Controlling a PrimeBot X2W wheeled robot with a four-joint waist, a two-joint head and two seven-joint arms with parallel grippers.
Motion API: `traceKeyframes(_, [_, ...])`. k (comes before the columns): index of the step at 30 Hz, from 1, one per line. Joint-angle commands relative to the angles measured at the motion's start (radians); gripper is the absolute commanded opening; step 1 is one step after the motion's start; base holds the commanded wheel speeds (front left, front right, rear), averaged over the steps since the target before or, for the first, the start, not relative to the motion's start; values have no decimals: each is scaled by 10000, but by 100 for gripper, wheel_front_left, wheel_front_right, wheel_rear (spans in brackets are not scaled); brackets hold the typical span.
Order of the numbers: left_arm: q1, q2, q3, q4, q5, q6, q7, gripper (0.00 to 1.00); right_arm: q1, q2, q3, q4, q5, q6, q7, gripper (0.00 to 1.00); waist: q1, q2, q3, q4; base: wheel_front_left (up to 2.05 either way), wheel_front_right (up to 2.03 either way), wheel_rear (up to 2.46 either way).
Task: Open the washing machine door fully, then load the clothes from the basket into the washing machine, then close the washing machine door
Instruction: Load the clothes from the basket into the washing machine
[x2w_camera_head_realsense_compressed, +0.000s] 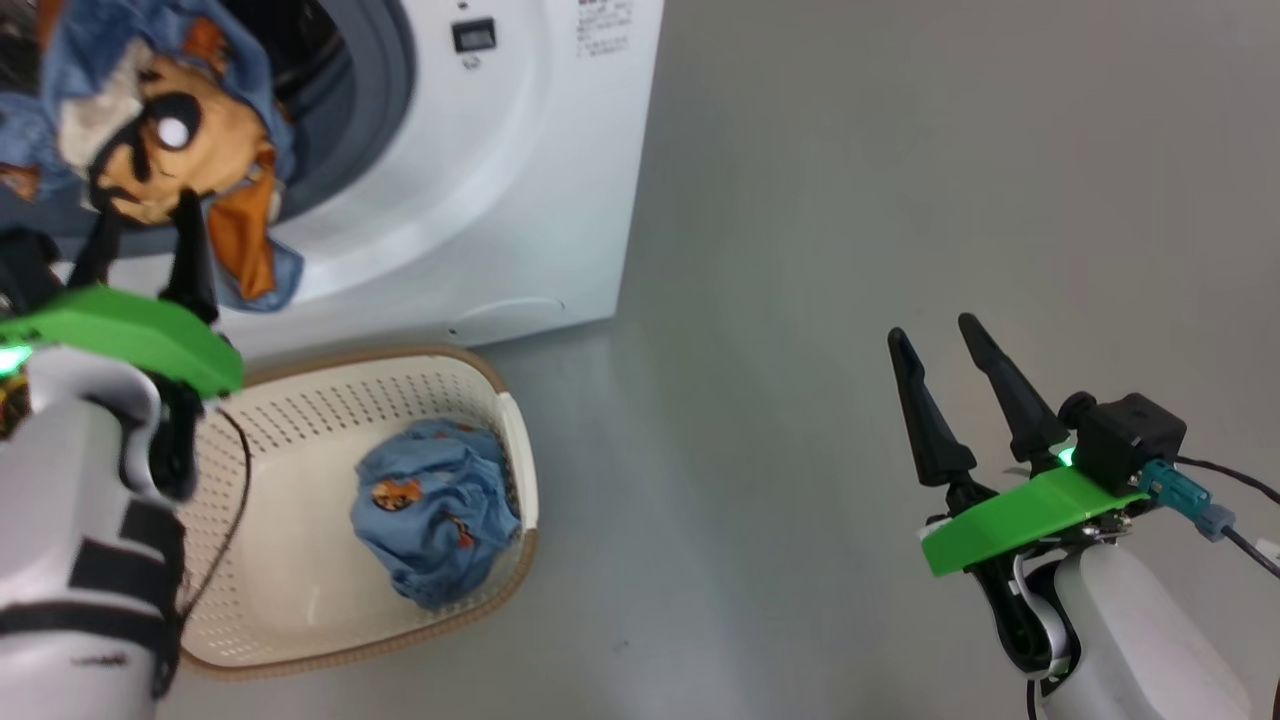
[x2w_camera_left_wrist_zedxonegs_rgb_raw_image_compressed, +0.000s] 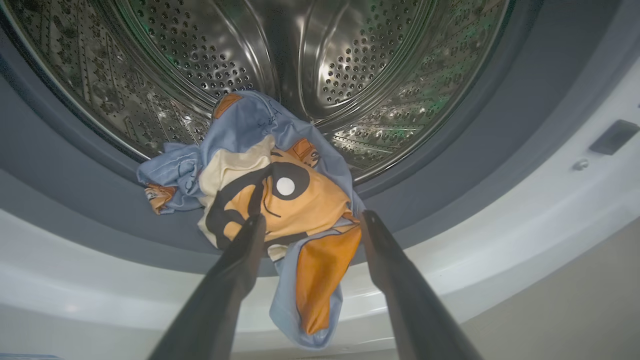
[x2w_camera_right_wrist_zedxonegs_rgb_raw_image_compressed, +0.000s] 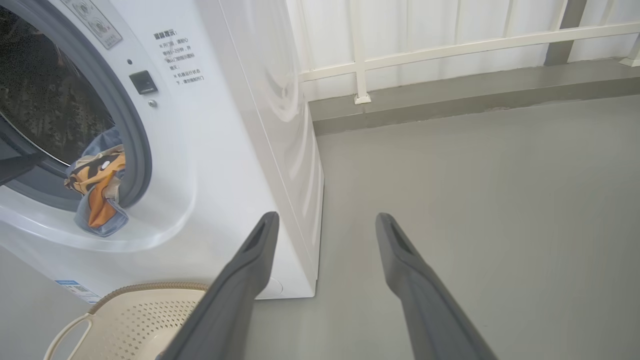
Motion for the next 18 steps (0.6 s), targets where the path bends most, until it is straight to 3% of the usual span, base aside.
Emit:
traceKeyframes(1, [-607, 476, 277, 136, -128, -73, -12, 100, -178, -27, 145, -272, -165, 44, -78, 100, -2, 0, 665, -398, 0, 0, 0])
traceKeyframes(18, [-3035, 598, -483, 2440, 143, -365, 558, 100, -343, 82, 216, -413, -309, 44, -78, 100, -2, 0, 1391, -813, 0, 0, 0])
